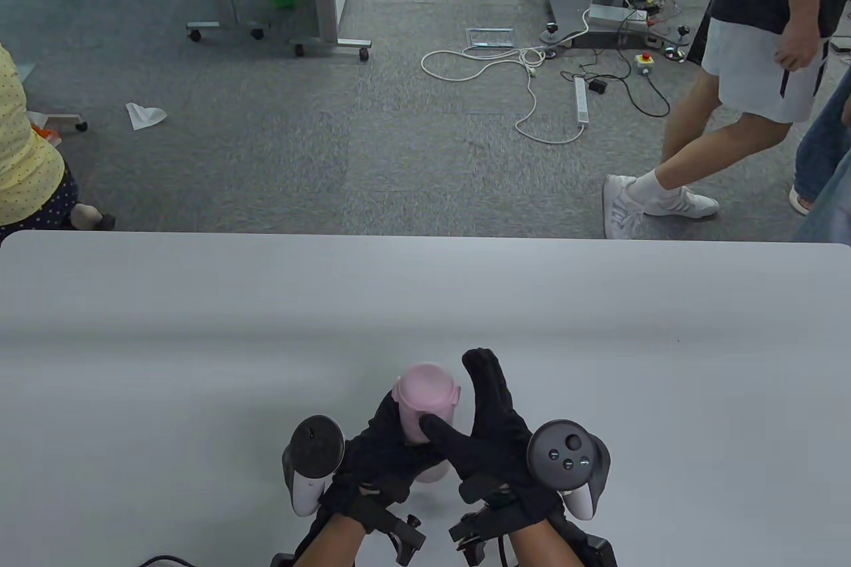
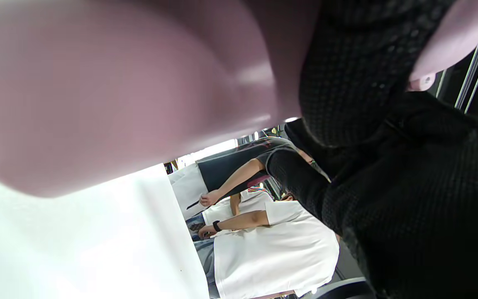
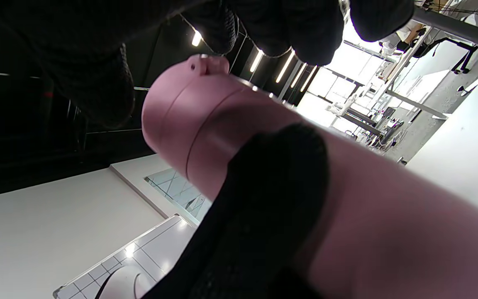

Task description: Open thermos by twisting cap

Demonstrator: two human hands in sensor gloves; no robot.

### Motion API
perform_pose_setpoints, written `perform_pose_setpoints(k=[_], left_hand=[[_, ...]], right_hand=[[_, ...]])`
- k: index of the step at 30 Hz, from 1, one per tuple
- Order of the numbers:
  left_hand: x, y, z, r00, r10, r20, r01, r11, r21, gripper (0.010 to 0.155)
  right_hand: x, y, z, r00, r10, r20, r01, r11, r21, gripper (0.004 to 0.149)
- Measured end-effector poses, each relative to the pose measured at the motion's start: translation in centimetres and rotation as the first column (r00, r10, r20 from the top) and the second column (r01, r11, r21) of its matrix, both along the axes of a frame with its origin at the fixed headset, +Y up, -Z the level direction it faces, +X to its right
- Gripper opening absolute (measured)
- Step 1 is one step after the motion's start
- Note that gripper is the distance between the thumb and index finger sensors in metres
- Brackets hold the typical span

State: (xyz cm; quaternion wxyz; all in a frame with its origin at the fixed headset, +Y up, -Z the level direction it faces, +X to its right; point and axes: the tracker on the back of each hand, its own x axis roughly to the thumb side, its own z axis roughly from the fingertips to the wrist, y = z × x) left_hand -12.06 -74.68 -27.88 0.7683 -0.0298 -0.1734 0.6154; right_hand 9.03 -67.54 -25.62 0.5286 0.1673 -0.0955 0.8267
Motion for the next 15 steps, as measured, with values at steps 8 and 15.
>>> perform_pose_setpoints(k=[8, 15], left_hand=[[1.4, 0.7, 0.9, 0.995, -0.098, -0.007, 0.098, 0.989, 0.109, 0.097], [2.9, 1.0, 1.7, 0.988, -0.153, 0.017, 0.147, 0.974, 0.17, 0.103]], right_hand=[[-0.3, 0.3, 1.2, 0.999, -0.005, 0.039, 0.001, 0.996, 0.092, 0.103], [0.7, 0.4, 1.3, 0.991, 0.026, 0.134, -0.042, 0.993, 0.112, 0.104]])
